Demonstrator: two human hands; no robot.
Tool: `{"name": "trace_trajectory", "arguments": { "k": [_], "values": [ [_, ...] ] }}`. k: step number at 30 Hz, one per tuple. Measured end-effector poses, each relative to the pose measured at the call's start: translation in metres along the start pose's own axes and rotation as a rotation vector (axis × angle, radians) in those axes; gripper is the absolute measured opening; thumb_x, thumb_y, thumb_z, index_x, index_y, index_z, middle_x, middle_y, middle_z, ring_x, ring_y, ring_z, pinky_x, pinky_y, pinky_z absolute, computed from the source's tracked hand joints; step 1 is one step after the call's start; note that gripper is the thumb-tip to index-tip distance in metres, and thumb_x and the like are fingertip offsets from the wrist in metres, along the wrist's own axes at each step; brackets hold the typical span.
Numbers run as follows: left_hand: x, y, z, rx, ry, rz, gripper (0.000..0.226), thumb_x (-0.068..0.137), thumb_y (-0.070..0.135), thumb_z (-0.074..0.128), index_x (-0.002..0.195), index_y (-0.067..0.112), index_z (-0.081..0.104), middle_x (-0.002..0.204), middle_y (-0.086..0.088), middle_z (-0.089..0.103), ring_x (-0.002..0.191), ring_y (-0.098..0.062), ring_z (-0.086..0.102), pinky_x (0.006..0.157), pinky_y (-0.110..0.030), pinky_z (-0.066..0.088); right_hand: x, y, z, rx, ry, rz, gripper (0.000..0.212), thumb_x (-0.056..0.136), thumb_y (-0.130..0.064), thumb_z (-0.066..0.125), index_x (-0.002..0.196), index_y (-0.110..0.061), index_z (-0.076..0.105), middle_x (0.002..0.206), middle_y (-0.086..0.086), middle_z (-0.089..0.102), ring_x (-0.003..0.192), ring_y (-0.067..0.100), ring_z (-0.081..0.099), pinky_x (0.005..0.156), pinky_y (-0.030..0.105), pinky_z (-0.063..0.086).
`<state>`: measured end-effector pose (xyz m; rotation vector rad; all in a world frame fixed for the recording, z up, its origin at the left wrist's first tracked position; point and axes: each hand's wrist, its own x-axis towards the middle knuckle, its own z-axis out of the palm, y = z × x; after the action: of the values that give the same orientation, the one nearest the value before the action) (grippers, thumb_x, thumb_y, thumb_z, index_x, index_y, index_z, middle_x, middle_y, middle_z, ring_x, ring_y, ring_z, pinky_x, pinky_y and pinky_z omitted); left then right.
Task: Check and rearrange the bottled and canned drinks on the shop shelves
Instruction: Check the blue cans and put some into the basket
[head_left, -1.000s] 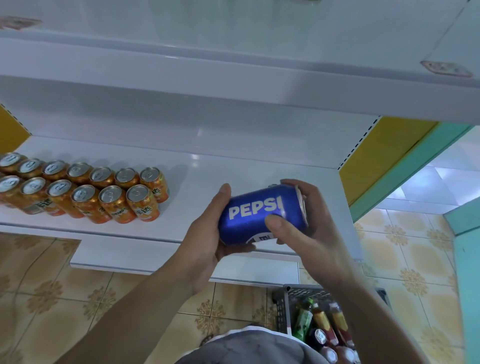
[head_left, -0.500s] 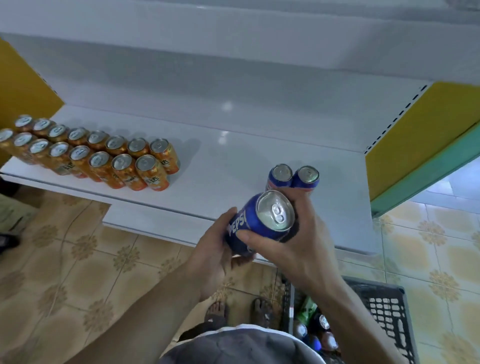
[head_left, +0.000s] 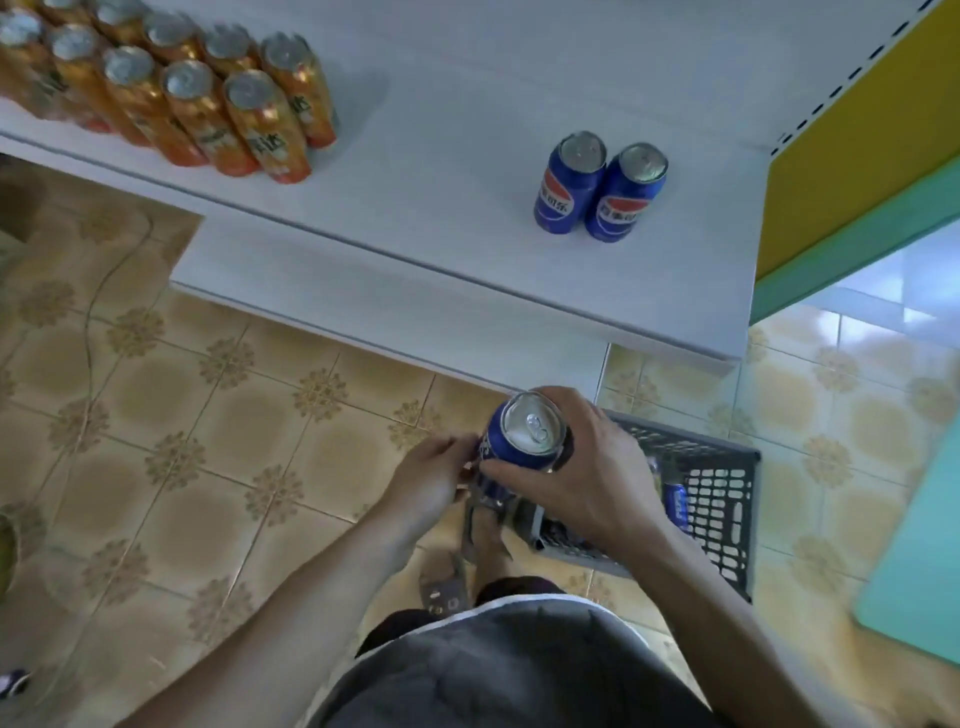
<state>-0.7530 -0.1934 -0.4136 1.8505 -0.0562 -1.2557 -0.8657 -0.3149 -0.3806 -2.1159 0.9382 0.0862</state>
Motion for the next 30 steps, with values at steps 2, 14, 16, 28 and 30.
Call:
{"name": "trace_trajectory", "arguments": {
  "k": [2,14,16,28,30],
  "values": [
    [-0.001,-0.023,0.010,0.047,-0.047,0.021,0.036,0.101,0.031,0.053,0.071,0.030,0.072,0.073,0.011,0.071,0.082,-0.015,0.067,0.076,-0.032,0.048,-0.011,0.021,0.014,-0.055,-0.001,0.036,0.069,0.070,-0.063,0.080,0.127,-0.037,0.051,0.108,-0.023,0.051,0.098,0.003,0.051,0.081,0.028,0.043],
    [0.014,-0.148,0.106,0.296,-0.139,-0.081,0.014,0.095,0.038,0.060,0.108,0.032,0.062,0.102,0.017,0.063,0.103,-0.010,0.064,0.093,-0.033,0.051,-0.053,0.224,0.064,-0.326,-0.168,0.391,0.079,0.077,-0.068,0.073,0.136,-0.026,0.042,0.132,-0.002,0.058,0.107,0.023,0.061,0.078,0.035,0.048],
    [0.029,-0.167,0.134,0.389,-0.150,-0.087,0.015,0.096,0.039,0.058,0.110,0.034,0.061,0.102,0.022,0.061,0.100,-0.006,0.063,0.092,-0.033,0.052,-0.049,0.279,0.069,-0.316,-0.201,0.469,0.080,0.077,-0.063,0.076,0.138,-0.023,0.042,0.132,0.001,0.055,0.107,0.025,0.060,0.082,0.039,0.050],
    [0.168,-0.276,0.351,0.488,-0.228,-0.268,0.016,0.096,0.040,0.058,0.109,0.031,0.062,0.109,0.008,0.068,0.102,-0.018,0.066,0.091,-0.034,0.050,0.014,0.558,0.102,-0.181,-0.102,0.685,0.076,0.079,-0.057,0.077,0.130,-0.012,0.043,0.108,0.001,0.048,0.089,0.022,0.053,0.077,0.036,0.047],
    [0.196,-0.285,0.377,0.561,-0.236,-0.240,0.011,0.096,0.039,0.057,0.105,0.033,0.061,0.106,0.011,0.067,0.102,-0.018,0.066,0.084,-0.030,0.046,0.028,0.594,0.112,-0.138,-0.046,0.708,0.075,0.080,-0.057,0.076,0.129,-0.012,0.043,0.113,0.003,0.049,0.094,0.022,0.054,0.081,0.038,0.049]
  ]
}}
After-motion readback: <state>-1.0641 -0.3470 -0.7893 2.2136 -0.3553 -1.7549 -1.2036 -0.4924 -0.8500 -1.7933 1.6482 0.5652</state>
